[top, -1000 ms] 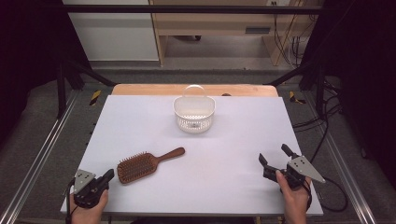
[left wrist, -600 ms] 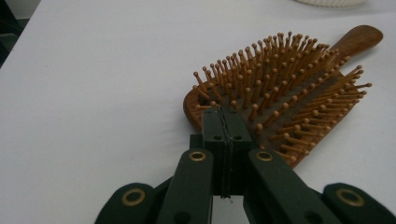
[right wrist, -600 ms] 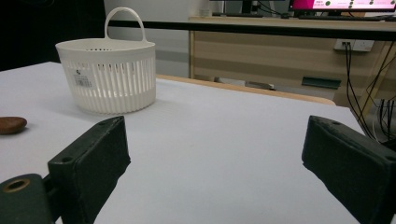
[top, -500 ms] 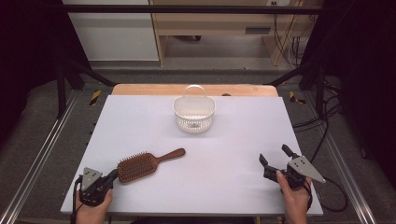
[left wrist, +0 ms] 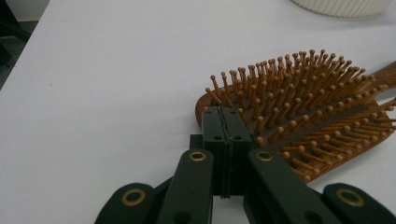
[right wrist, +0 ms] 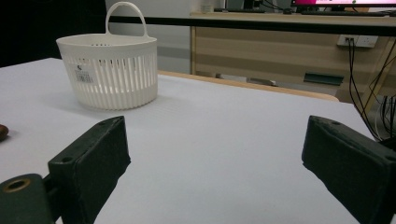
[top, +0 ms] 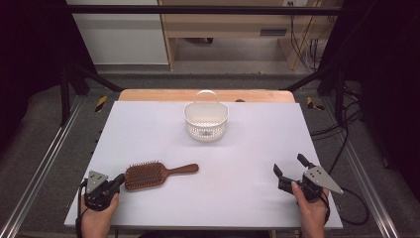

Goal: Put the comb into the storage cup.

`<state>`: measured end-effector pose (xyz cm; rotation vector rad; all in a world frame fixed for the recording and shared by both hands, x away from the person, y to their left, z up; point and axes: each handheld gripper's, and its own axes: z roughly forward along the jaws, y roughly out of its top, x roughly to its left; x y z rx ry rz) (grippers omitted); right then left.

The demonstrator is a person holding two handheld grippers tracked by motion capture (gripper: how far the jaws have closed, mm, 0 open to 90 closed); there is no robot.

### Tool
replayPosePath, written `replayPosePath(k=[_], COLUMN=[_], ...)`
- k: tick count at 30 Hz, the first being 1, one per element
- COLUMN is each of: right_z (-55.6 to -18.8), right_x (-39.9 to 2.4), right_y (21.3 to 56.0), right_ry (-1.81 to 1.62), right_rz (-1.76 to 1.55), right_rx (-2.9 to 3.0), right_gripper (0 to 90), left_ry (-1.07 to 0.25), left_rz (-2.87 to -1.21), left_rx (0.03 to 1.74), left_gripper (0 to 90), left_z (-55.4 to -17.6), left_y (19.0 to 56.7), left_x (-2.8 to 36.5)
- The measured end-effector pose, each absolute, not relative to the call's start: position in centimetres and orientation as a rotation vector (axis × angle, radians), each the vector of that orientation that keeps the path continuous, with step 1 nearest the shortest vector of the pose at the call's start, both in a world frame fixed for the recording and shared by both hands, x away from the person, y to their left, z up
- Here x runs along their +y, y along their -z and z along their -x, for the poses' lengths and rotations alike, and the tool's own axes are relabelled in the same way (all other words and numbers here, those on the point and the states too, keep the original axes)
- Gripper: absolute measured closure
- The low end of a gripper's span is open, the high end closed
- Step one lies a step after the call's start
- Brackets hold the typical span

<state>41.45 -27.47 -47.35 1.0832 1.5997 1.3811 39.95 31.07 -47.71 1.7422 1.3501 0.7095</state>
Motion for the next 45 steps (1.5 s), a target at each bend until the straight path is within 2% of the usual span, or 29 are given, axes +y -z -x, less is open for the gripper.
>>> replayPosePath(k=[16, 45], right_z=[-41.6, -41.5], right_x=[-27.2, -27.0], right_y=[47.5, 47.4], right_ry=[-1.371, -1.388], right_rz=[-1.083, -1.072], right_rx=[1.618, 1.641], right_gripper=[7.5, 7.4], left_ry=[-0.698, -0.580], left_rz=[-1.823, -2.056], left_rx=[1.323, 1.042], left_gripper=[89.9, 89.9], left_z=[-41.9, -47.5], left_y=[47.1, 46.5], left_x=[30.4, 19.1])
